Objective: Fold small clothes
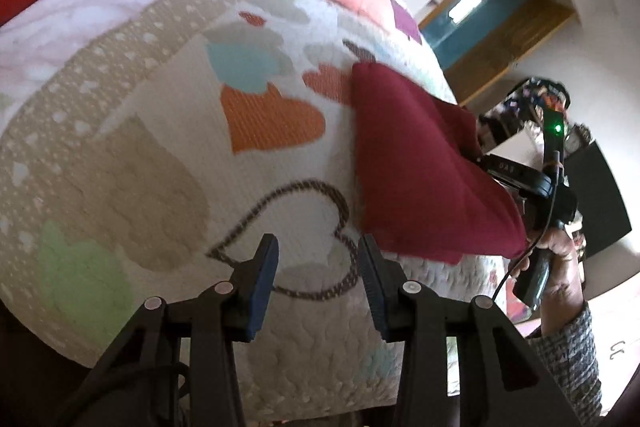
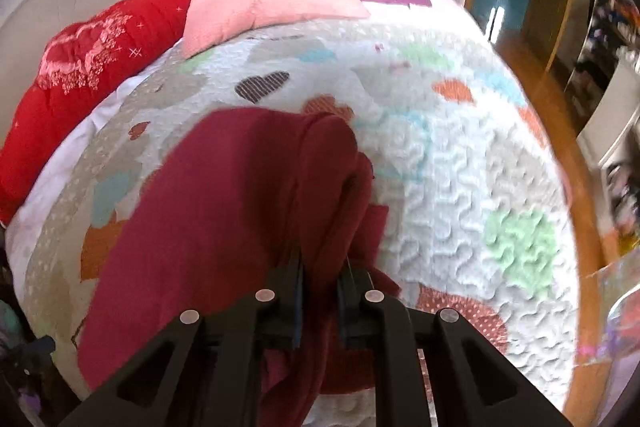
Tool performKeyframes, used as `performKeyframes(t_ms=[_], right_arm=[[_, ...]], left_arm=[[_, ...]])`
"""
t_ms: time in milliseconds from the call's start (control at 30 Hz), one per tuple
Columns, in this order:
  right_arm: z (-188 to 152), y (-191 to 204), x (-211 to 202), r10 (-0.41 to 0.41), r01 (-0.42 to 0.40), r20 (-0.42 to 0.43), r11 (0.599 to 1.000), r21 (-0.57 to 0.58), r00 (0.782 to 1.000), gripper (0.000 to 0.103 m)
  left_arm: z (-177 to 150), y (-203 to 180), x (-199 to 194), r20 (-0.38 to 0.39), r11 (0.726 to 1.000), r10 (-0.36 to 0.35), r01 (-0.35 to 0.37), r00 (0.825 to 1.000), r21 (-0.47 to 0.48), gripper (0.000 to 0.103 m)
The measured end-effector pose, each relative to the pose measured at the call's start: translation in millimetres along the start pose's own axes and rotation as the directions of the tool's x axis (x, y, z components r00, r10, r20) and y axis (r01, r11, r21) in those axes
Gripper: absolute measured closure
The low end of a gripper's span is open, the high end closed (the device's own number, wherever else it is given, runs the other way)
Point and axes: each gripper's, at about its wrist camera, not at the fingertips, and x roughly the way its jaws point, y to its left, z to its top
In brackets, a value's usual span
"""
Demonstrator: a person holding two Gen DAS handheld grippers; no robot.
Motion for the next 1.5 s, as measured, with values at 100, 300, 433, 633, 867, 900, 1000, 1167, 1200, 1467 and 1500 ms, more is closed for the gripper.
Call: performKeyframes(t_ms=[100, 300, 433, 633, 867, 900, 1000, 1167, 1200, 1467, 1500], right_arm=[[-7, -20, 1, 0.081, -0.083, 0.031, 0.994, 0.065, 0.996, 0.053], [-29, -72, -45, 0.098, -0.172, 0.245, 0.938, 0.301, 0.965, 0.059], [-34, -65, -69, 0.192, -0.300, 0.347, 0.908, 0.292, 0.918, 0.077], [-35, -2, -36, 0.386, -0.429, 0.241, 0.888, 0.162, 0.890, 0.074], [-77, -8, -2, 0.299, -0.352, 0.329, 0.929, 0.112, 0.896, 0.079], [-80, -5, -5, 0.293, -0.346, 0.343, 0.932, 0.105, 0.893, 0.079], [-79, 3, -9, 0.267, -0.310, 0.340, 0.947, 0.080, 0.902, 0.077], [-78, -11, -1, 0.331, -0.394, 0.354, 0.911, 0.120, 0.875, 0.077], [-79, -19, 1, 0.368, -0.442, 0.362, 0.885, 0.149, 0.857, 0.077], [-85, -40, 6, 0.487, -0.594, 0.400, 0.777, 0.207, 0.776, 0.077], [-86, -41, 6, 0.496, -0.606, 0.404, 0.768, 0.208, 0.768, 0.077]], left_arm=[[-2, -7, 7, -0.023, 1.000, 0.021, -0.021, 1.000, 0.017, 0.061], [-6, -16, 23, -0.049, 0.999, 0.050, -0.048, 0.998, 0.025, 0.057], [-6, -27, 38, -0.061, 0.997, 0.059, -0.057, 0.996, 0.043, 0.057], [-12, -43, 45, -0.064, 0.992, 0.091, -0.085, 0.994, 0.098, 0.057], [-10, -35, 45, -0.054, 0.991, 0.115, -0.111, 0.992, 0.070, 0.050], [-10, -34, 48, -0.061, 0.992, 0.114, -0.110, 0.992, 0.064, 0.050], [-10, -34, 57, -0.080, 0.993, 0.104, -0.100, 0.991, 0.057, 0.049], [-13, -39, 63, -0.088, 0.991, 0.112, -0.104, 0.990, 0.083, 0.048], [-13, -39, 63, -0.086, 0.991, 0.114, -0.107, 0.990, 0.085, 0.048], [-13, -38, 72, -0.077, 0.987, 0.148, -0.142, 0.986, 0.078, 0.042], [-14, -41, 73, -0.072, 0.984, 0.159, -0.152, 0.985, 0.089, 0.041]])
